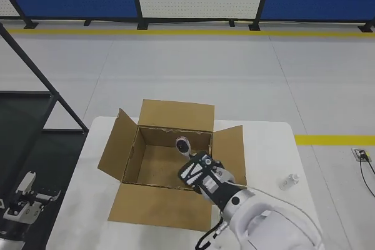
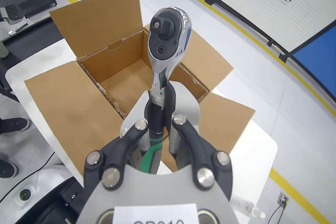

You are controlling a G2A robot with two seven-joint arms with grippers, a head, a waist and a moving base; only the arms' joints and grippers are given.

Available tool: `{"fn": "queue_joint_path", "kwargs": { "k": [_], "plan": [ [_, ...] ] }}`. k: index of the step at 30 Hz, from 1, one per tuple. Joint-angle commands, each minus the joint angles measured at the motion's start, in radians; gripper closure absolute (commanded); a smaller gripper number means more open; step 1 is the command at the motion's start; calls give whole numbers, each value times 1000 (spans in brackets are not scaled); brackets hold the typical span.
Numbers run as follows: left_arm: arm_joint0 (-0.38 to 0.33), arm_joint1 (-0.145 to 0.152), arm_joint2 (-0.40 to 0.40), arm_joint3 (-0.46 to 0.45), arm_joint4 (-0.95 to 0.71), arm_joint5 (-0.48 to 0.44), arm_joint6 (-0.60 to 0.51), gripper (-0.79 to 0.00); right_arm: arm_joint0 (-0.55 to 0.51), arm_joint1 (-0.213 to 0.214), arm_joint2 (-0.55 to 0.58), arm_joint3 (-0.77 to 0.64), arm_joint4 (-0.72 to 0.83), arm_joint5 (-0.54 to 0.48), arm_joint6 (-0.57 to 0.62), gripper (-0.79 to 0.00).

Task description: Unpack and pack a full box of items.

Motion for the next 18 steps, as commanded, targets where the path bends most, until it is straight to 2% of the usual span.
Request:
{"fn": "queue_joint_path", "kwargs": {
  "k": [1,4,10,18],
  "plan": [
    [11,-1,-9,3,-7,-5,-2,-785,77,-25,-78,74,-10,53,-12,0],
    [20,-3,-17,4,-14,-12,-7,-785,164,-61,-142,156,10,123,14,0],
    [21,-5,-21,4,-15,-9,-14,-785,164,-61,-142,156,10,123,14,0],
    [-22,-2,12,4,13,23,-33,-785,164,-61,-142,156,10,123,14,0]
  ]
}}
